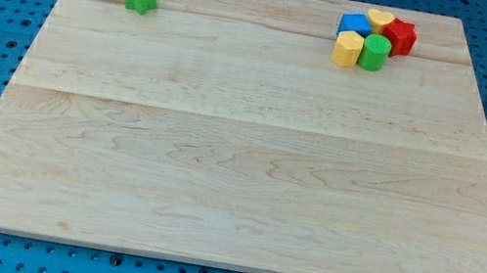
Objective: Separate the green circle from the group of blocks
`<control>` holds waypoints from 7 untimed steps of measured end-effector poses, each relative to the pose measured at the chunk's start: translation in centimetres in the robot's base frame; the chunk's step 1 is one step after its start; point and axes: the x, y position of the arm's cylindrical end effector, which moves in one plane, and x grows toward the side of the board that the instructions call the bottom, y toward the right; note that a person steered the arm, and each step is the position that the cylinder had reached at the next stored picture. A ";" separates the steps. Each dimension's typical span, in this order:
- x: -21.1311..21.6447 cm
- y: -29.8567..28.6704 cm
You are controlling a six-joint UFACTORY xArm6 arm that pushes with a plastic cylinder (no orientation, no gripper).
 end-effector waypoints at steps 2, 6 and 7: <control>0.1 -0.2; -8.3 -6.5; -10.4 -11.1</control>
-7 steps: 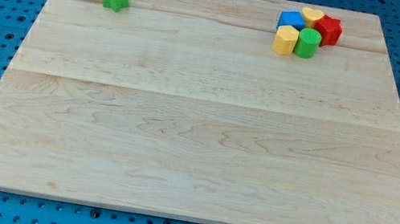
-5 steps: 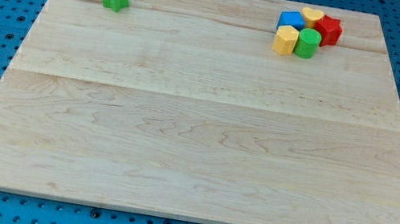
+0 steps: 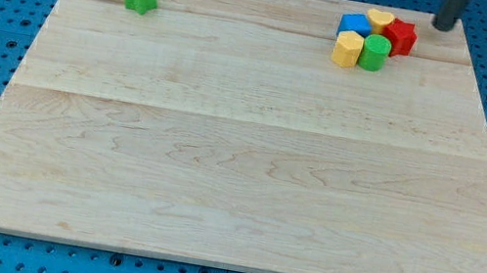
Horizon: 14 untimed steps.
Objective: Separate the green circle from the group of blocks
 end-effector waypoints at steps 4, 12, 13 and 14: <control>10.3 -12.5; 13.9 -6.7; 18.0 -5.4; 25.0 -8.3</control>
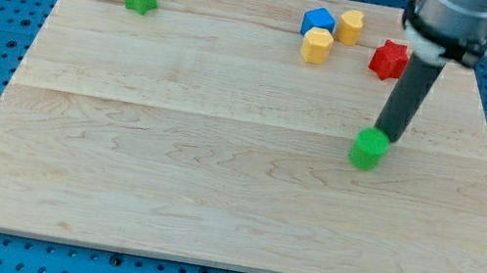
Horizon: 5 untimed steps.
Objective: Separate the green circle from the group of blocks
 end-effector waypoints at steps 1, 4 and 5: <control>3.9 -1.3; -9.9 14.0; -14.2 14.4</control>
